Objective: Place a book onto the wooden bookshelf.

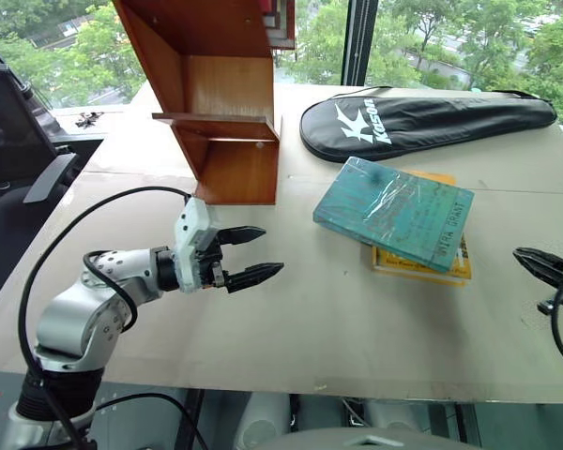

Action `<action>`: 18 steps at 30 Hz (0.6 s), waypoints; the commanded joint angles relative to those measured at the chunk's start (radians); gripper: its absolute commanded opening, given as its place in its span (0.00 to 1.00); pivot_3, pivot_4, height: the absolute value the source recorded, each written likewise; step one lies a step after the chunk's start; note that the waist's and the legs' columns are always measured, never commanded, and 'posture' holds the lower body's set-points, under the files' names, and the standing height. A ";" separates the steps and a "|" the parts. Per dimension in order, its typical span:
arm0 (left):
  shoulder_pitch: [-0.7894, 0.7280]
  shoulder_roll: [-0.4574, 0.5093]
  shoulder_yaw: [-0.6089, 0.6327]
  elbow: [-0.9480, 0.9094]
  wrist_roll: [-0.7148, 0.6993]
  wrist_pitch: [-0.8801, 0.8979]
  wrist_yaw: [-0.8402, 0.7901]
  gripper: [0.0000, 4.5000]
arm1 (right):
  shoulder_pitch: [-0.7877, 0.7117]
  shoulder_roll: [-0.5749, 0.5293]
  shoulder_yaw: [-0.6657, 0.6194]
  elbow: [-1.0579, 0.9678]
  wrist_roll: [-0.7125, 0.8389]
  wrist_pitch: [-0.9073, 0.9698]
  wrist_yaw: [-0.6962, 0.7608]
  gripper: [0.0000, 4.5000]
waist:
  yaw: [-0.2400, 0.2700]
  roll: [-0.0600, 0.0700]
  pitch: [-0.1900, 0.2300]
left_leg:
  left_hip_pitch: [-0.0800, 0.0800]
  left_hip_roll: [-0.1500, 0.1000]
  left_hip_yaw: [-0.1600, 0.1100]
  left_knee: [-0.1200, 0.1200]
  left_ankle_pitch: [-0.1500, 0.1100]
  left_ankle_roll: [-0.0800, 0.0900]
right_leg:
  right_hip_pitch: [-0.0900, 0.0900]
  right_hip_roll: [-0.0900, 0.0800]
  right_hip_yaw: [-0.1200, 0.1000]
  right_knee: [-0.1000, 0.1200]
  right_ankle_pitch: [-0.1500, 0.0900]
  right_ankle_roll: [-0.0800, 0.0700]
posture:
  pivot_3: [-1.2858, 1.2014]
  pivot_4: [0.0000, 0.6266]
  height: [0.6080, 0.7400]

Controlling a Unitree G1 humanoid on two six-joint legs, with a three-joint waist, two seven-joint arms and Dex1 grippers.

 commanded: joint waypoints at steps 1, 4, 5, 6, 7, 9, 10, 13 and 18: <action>-0.001 -0.002 0.012 -0.051 -0.031 -0.006 -0.003 0.97 | -0.123 -0.042 0.150 -0.001 -0.039 0.101 -0.087 0.01 | 0.001 0.000 0.000 | 0.000 0.000 0.000 0.000 0.000 0.000 | 0.000 0.000 0.000 0.000 0.000 0.000 | 0.52 0.24 1.00; 0.003 0.000 0.015 -0.058 -0.031 -0.007 0.001 0.97 | -0.226 -0.070 0.292 0.034 -0.097 0.156 -0.132 0.01 | 0.004 0.000 0.000 | -0.001 0.000 -0.001 0.000 0.001 -0.002 | -0.001 0.001 0.000 0.000 0.000 0.000 | 0.52 0.24 1.00; 0.009 0.003 0.016 -0.060 -0.027 -0.013 0.000 0.97 | -0.263 -0.072 0.338 0.051 -0.114 0.178 -0.147 0.01 | 0.005 0.000 0.000 | -0.001 0.000 -0.001 0.000 0.001 -0.002 | -0.001 0.002 0.000 0.000 0.000 0.000 | 0.52 0.24 1.00; 0.014 0.003 0.017 -0.063 -0.026 -0.016 0.001 0.97 | -0.304 -0.063 0.381 0.069 -0.129 0.193 -0.166 0.01 | 0.004 -0.001 0.000 | -0.002 0.000 -0.001 0.000 0.001 -0.002 | -0.001 0.001 0.000 0.000 0.000 0.000 | 0.52 0.24 1.00; 0.019 0.003 0.017 -0.066 -0.025 -0.018 0.004 0.97 | -0.336 -0.054 0.413 0.080 -0.135 0.208 -0.173 0.01 | 0.005 -0.001 0.001 | -0.002 0.000 -0.001 0.000 0.002 -0.003 | -0.001 0.001 0.000 -0.001 0.000 0.000 | 0.52 0.24 1.00; 0.026 0.000 0.016 -0.071 -0.024 -0.020 0.009 0.97 | -0.379 -0.046 0.467 0.092 -0.147 0.231 -0.177 0.01 | 0.004 -0.001 0.001 | -0.003 0.000 -0.001 0.000 0.002 -0.003 | -0.002 0.001 0.000 -0.001 0.000 0.000 | 0.52 0.24 1.00; 0.028 -0.002 0.015 -0.074 -0.023 -0.022 0.014 0.97 | -0.389 -0.049 0.490 0.096 -0.160 0.231 -0.175 0.01 | 0.004 -0.001 0.001 | -0.003 0.000 -0.001 0.000 0.002 -0.003 | -0.002 0.001 0.000 -0.001 0.000 0.000 | 0.52 0.24 1.00; 0.041 -0.013 0.005 -0.087 -0.021 -0.021 0.034 0.97 | -0.427 -0.025 0.532 0.111 -0.175 0.201 -0.168 0.01 | 0.004 -0.001 0.001 | -0.004 0.000 -0.001 0.000 0.002 -0.003 | -0.003 0.001 -0.001 -0.001 0.000 0.000 | 0.52 0.24 1.00; 0.048 -0.045 -0.012 -0.107 -0.035 0.021 0.102 0.97 | -0.423 -0.009 0.502 0.097 -0.204 0.193 -0.184 0.01 | 0.004 -0.001 0.001 | -0.005 0.000 -0.001 0.000 0.002 -0.003 | -0.004 0.001 0.000 -0.001 0.000 0.000 | 0.52 0.24 1.00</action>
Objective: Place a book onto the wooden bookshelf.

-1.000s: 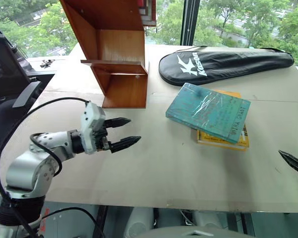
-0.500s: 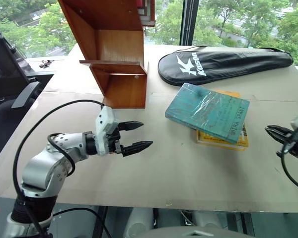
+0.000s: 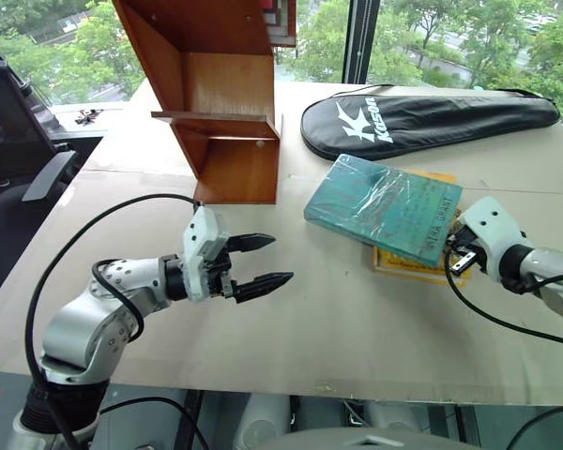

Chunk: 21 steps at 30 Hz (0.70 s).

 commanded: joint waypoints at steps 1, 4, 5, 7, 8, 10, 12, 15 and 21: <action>-0.010 -0.036 -0.006 -0.050 -0.064 0.085 0.084 0.97 | 0.061 -0.009 -0.136 -0.066 -0.001 -0.033 0.019 0.01 | 0.007 0.000 0.000 | 0.000 0.000 0.000 0.000 0.000 0.000 | 0.000 0.000 0.000 0.000 0.000 0.000 | 0.52 0.24 1.00; -0.057 -0.123 -0.007 -0.029 -0.231 0.303 0.243 0.97 | 0.278 0.009 -0.397 -0.199 0.086 -0.113 0.174 0.18 | 0.029 0.000 0.000 | -0.004 0.000 -0.002 0.001 0.000 0.000 | -0.001 -0.001 -0.003 -0.001 -0.001 0.002 | 0.52 0.24 1.00; -0.079 -0.150 -0.005 -0.009 -0.277 0.376 0.299 0.97 | 0.340 0.040 -0.477 -0.236 0.131 -0.137 0.217 0.28 | 0.029 0.000 0.000 | -0.007 0.000 -0.004 0.002 0.000 0.001 | -0.002 -0.001 -0.003 -0.001 -0.001 0.003 | 0.52 0.24 1.00; -0.123 -0.227 0.016 0.045 -0.379 0.461 0.402 0.97 | 0.443 0.112 -0.611 -0.288 0.225 -0.231 0.316 0.53 | 0.021 -0.001 -0.001 | -0.009 0.000 -0.006 0.006 -0.001 0.001 | -0.001 0.000 -0.003 0.000 -0.002 0.004 | 0.52 0.24 1.00; -0.151 -0.276 0.032 0.090 -0.445 0.503 0.467 0.97 | 0.502 0.137 -0.661 -0.305 0.244 -0.291 0.375 0.60 | 0.021 0.000 -0.001 | -0.008 0.000 -0.006 0.006 -0.001 0.001 | -0.001 0.000 -0.003 0.001 -0.002 0.004 | 0.52 0.24 1.00; -0.204 -0.352 0.054 0.178 -0.530 0.582 0.584 0.97 | 0.582 0.174 -0.729 -0.330 0.310 -0.341 0.444 0.75 | 0.024 -0.001 -0.001 | -0.007 -0.001 -0.007 0.008 -0.002 0.003 | 0.000 0.000 -0.003 0.001 -0.002 0.004 | 0.52 0.24 1.00; -0.267 -0.438 0.080 0.311 -0.636 0.633 0.731 0.97 | 0.633 0.206 -0.762 -0.354 0.384 -0.371 0.473 0.94 | 0.017 -0.001 -0.001 | -0.004 -0.001 -0.008 0.009 -0.003 0.005 | 0.004 0.000 -0.003 0.001 -0.001 0.004 | 0.52 0.24 1.00; -0.345 -0.545 0.116 0.484 -0.720 0.661 0.927 0.97 | 0.674 0.221 -0.738 -0.362 0.370 -0.444 0.494 0.99 | 0.009 -0.003 0.000 | 0.003 -0.001 -0.008 0.009 -0.004 0.006 | 0.010 0.000 -0.003 0.002 -0.001 0.004 | 0.52 0.24 1.00; -0.451 -0.712 0.191 0.751 -0.738 0.586 1.134 0.97 | 0.686 0.264 -0.646 -0.367 0.315 -0.522 0.420 0.99 | 0.002 -0.003 -0.001 | 0.007 -0.002 -0.007 0.009 -0.003 0.005 | 0.014 0.001 -0.002 0.002 -0.001 0.004 | 0.52 0.24 1.00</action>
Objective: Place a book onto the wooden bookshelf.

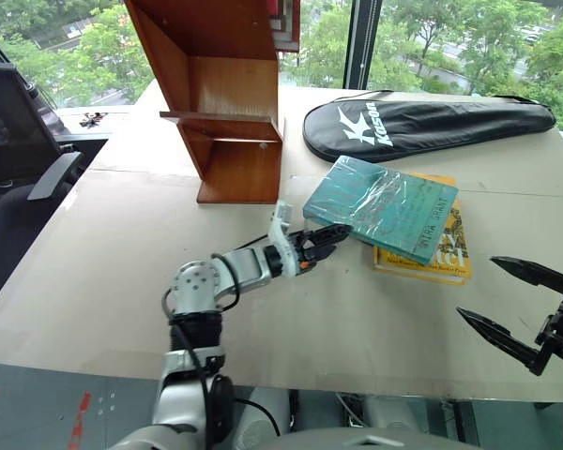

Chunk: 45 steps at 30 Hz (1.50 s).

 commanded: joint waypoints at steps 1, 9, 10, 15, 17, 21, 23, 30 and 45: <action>-0.051 -0.085 0.050 0.116 0.001 -0.076 0.080 0.97 | 0.009 0.026 0.041 -0.034 -0.021 -0.054 -0.055 0.99 | 0.003 0.000 0.000 | 0.000 0.000 0.000 0.000 0.001 -0.002 | 0.000 0.000 0.000 0.000 0.000 0.000 | 0.52 0.24 1.00; -0.138 -0.243 0.081 0.227 0.139 -0.297 0.074 0.97 | 0.077 0.068 0.083 -0.067 -0.038 -0.114 -0.102 0.99 | 0.024 0.000 -0.001 | -0.001 -0.002 0.000 -0.001 0.002 -0.003 | 0.000 -0.002 0.000 -0.002 0.000 0.000 | 0.52 0.24 1.00; -0.147 -0.254 0.077 0.240 0.161 -0.318 0.066 0.97 | 0.084 0.070 0.092 -0.069 -0.044 -0.120 -0.108 0.99 | 0.025 0.000 -0.001 | -0.001 -0.003 0.000 -0.001 0.002 -0.003 | 0.000 -0.002 0.000 -0.002 0.000 0.000 | 0.52 0.24 1.00; -0.188 -0.317 0.067 0.302 0.213 -0.429 0.043 0.85 | 0.059 0.063 0.119 -0.063 -0.049 -0.136 -0.143 1.00 | 0.024 0.002 -0.003 | 0.000 -0.003 0.000 -0.001 0.001 -0.002 | 0.000 -0.001 0.000 -0.001 0.000 0.000 | 0.52 0.24 1.00; -0.189 -0.323 0.058 0.319 0.219 -0.441 0.016 0.70 | 0.048 0.060 0.137 -0.064 -0.051 -0.138 -0.152 1.00 | 0.020 0.002 -0.004 | 0.000 -0.003 0.001 -0.001 0.000 0.000 | 0.000 -0.001 0.000 -0.001 0.000 0.000 | 0.52 0.24 1.00; -0.197 -0.307 0.044 0.344 0.236 -0.445 -0.046 0.25 | 0.036 0.053 0.164 -0.061 -0.051 -0.143 -0.163 1.00 | 0.016 0.005 -0.006 | 0.001 -0.002 0.001 -0.001 0.000 0.000 | 0.000 -0.001 0.001 -0.001 0.000 0.000 | 0.52 0.24 1.00; -0.200 -0.291 0.049 0.340 0.231 -0.435 -0.073 0.07 | 0.030 0.047 0.166 -0.044 -0.053 -0.150 -0.158 1.00 | 0.017 0.004 -0.007 | 0.001 -0.002 0.000 -0.001 0.000 0.000 | 0.000 0.000 0.001 -0.001 0.000 0.000 | 0.52 0.24 1.00; -0.154 -0.189 0.067 0.064 0.073 -0.227 -0.102 0.01 | -0.021 0.009 0.147 0.023 -0.029 -0.162 -0.146 1.00 | 0.016 -0.002 -0.003 | -0.002 -0.002 0.000 -0.001 0.001 -0.002 | -0.001 -0.001 0.000 -0.002 0.000 0.000 | 0.52 0.24 1.00; -0.543 0.639 -0.396 -0.519 0.735 -0.526 -0.726 0.01 | -0.176 -0.157 -0.096 0.303 0.201 -0.126 -0.088 1.00 | 0.001 0.000 0.002 | -0.005 -0.006 0.002 -0.006 0.002 -0.003 | -0.007 -0.002 0.004 -0.003 -0.001 0.000 | 0.52 0.24 1.00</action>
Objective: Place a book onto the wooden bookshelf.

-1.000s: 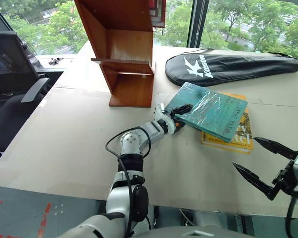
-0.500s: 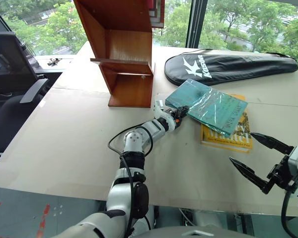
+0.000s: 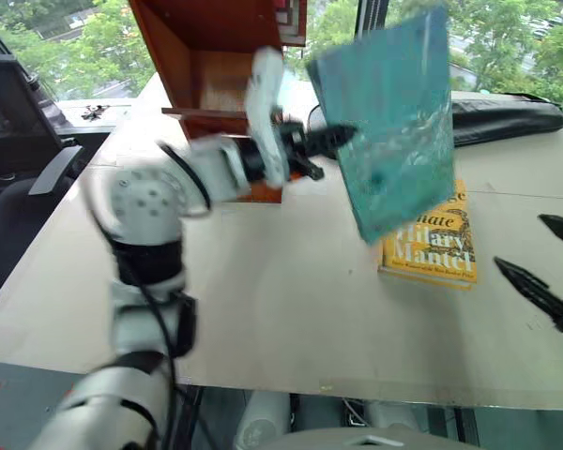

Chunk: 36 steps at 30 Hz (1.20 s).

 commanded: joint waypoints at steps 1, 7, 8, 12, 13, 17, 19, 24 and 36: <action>-0.066 0.120 -0.169 -0.013 0.392 -0.404 -0.231 0.01 | -0.079 -0.040 0.028 0.064 -0.010 -0.019 0.024 1.00 | 0.000 0.000 0.001 | 0.003 -0.001 0.001 -0.003 0.000 0.000 | 0.001 -0.001 0.001 0.000 0.000 0.000 | 0.52 0.24 1.00; -0.267 0.226 -0.321 0.169 0.888 -0.803 -0.332 0.01 | -0.209 -0.054 0.145 0.139 -0.061 -0.049 0.059 1.00 | 0.002 0.000 0.004 | 0.002 -0.001 0.003 -0.006 0.000 0.000 | -0.002 0.001 0.003 -0.001 0.000 0.000 | 0.52 0.24 1.00; -0.294 0.242 -0.336 0.187 0.916 -0.787 -0.384 0.01 | -0.232 -0.059 0.158 0.150 -0.066 -0.053 0.065 1.00 | 0.002 0.000 0.004 | 0.002 -0.001 0.003 -0.006 0.000 0.000 | -0.002 0.001 0.004 -0.001 -0.001 0.002 | 0.52 0.24 1.00; -0.327 0.336 -0.414 0.240 1.074 -0.718 -0.565 0.01 | -0.310 -0.070 0.210 0.205 -0.097 -0.076 0.093 1.00 | -0.005 0.001 0.004 | -0.001 -0.001 0.005 -0.005 0.000 0.001 | -0.005 0.000 0.006 -0.002 -0.003 0.005 | 0.52 0.24 1.00; -0.331 0.362 -0.436 0.250 1.117 -0.717 -0.616 0.01 | -0.327 -0.069 0.224 0.220 -0.106 -0.083 0.100 1.00 | -0.005 0.002 0.005 | -0.001 -0.002 0.006 -0.005 0.000 0.001 | -0.005 0.004 0.007 -0.002 -0.004 0.006 | 0.52 0.24 1.00; -0.402 0.370 -0.490 0.296 1.241 -0.582 -0.752 0.01 | -0.428 -0.064 0.294 0.301 -0.146 -0.130 0.139 1.00 | -0.003 -0.001 0.007 | -0.007 -0.001 0.005 -0.002 0.000 0.001 | -0.011 0.005 0.006 0.000 -0.004 0.006 | 0.52 0.24 1.00; -0.413 0.361 -0.507 0.309 1.303 -0.570 -0.769 0.01 | -0.462 -0.058 0.311 0.321 -0.149 -0.140 0.147 1.00 | -0.003 0.000 0.007 | -0.009 -0.001 0.005 0.001 -0.001 0.002 | -0.013 0.005 0.007 0.003 -0.004 0.006 | 0.52 0.24 1.00; -0.417 0.348 -0.482 0.283 1.334 -0.496 -0.871 0.01 | -0.521 -0.060 0.347 0.358 -0.152 -0.152 0.175 1.00 | -0.007 0.001 0.007 | -0.009 -0.001 0.005 0.004 -0.001 0.002 | -0.013 0.005 0.007 0.006 -0.004 0.006 | 0.52 0.24 1.00; -0.440 0.447 -0.346 0.158 1.336 -0.421 -0.969 0.01 | -0.575 -0.063 0.393 0.448 -0.183 -0.170 0.221 1.00 | -0.006 0.000 0.008 | -0.014 0.000 0.005 0.006 -0.001 0.002 | -0.018 0.001 0.009 0.008 -0.004 0.006 | 0.52 0.24 1.00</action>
